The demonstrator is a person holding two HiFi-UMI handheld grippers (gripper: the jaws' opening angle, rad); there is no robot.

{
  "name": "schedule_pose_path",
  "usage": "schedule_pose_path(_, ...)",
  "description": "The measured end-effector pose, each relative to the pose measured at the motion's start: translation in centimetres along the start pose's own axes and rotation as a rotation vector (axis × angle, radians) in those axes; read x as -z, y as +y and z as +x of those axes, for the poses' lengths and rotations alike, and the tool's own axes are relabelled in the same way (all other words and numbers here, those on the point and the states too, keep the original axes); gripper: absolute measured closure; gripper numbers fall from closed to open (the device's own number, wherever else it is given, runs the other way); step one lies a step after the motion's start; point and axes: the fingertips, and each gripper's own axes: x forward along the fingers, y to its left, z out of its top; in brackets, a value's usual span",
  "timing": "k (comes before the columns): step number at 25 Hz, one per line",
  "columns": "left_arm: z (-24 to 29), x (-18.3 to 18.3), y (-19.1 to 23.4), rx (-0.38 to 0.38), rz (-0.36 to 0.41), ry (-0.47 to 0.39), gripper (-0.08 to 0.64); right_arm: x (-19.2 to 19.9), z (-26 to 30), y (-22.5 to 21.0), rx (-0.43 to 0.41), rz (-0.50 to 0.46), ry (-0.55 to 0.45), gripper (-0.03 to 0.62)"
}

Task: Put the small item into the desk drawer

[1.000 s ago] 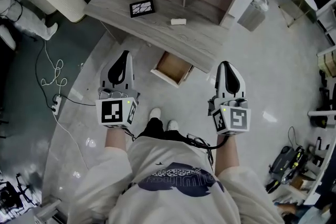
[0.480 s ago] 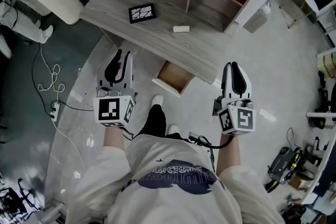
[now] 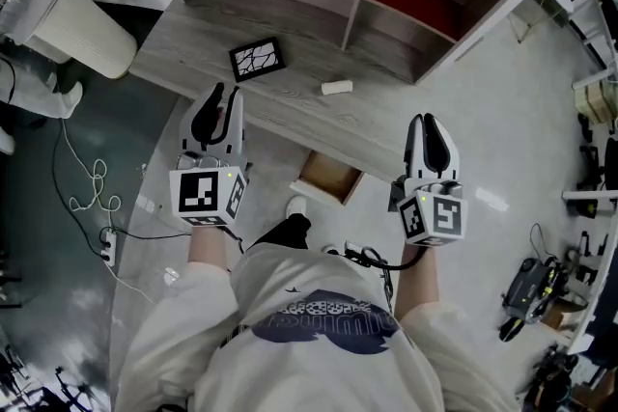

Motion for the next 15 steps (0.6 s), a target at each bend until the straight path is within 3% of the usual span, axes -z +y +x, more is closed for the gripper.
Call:
schedule_pose_path(7,5.9,1.2,2.4,0.073,-0.021,0.010,0.477,0.7,4.9,0.5,0.044,-0.044,0.034,0.541)
schedule_pose_path(15,9.5,4.0,2.1,0.093,-0.051,0.068,0.477,3.0,8.3,-1.4,0.033,-0.075,0.107,0.537)
